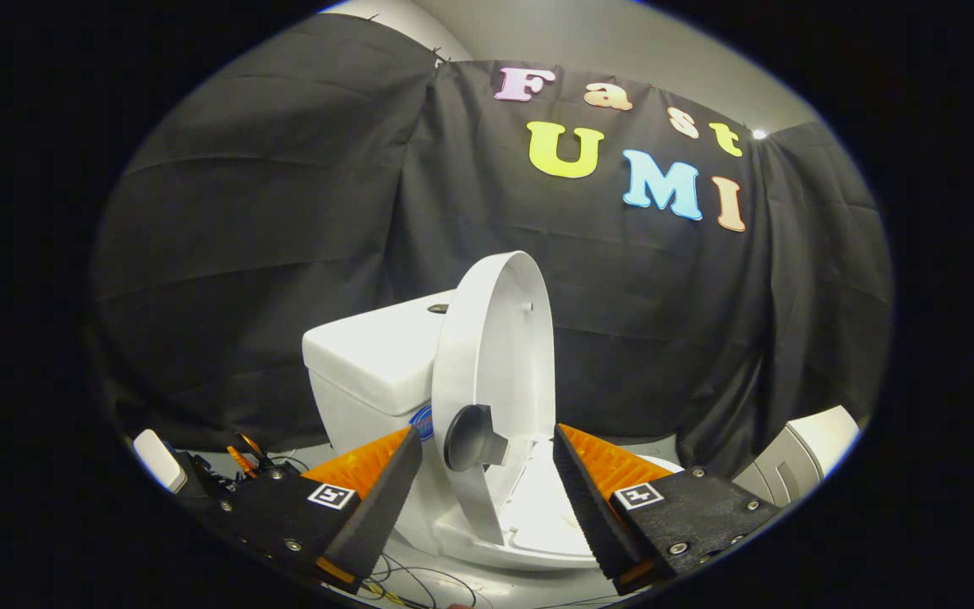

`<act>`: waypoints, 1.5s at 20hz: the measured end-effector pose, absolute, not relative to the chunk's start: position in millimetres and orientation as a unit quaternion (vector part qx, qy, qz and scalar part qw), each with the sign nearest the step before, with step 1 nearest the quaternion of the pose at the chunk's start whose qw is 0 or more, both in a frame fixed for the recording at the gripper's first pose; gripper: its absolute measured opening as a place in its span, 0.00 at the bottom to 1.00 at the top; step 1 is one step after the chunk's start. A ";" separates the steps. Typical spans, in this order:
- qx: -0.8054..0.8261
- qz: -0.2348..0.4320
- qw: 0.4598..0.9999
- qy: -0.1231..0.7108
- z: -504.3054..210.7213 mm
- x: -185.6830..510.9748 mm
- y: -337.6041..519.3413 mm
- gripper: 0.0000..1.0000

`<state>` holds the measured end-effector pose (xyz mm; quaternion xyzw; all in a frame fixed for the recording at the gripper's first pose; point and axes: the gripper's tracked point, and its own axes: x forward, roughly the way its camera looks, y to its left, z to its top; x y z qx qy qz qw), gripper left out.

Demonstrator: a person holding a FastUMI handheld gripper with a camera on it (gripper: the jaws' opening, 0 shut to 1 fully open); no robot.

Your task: Open the toilet lid.

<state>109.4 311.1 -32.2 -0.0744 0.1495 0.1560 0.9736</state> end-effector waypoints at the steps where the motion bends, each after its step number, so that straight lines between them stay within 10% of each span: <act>1: -0.070 0.157 0.974 0.145 -28.5 109.7 310.3 0.95; 30: -0.039 0.099 0.994 0.002 75.5 45.4 128.8 0.95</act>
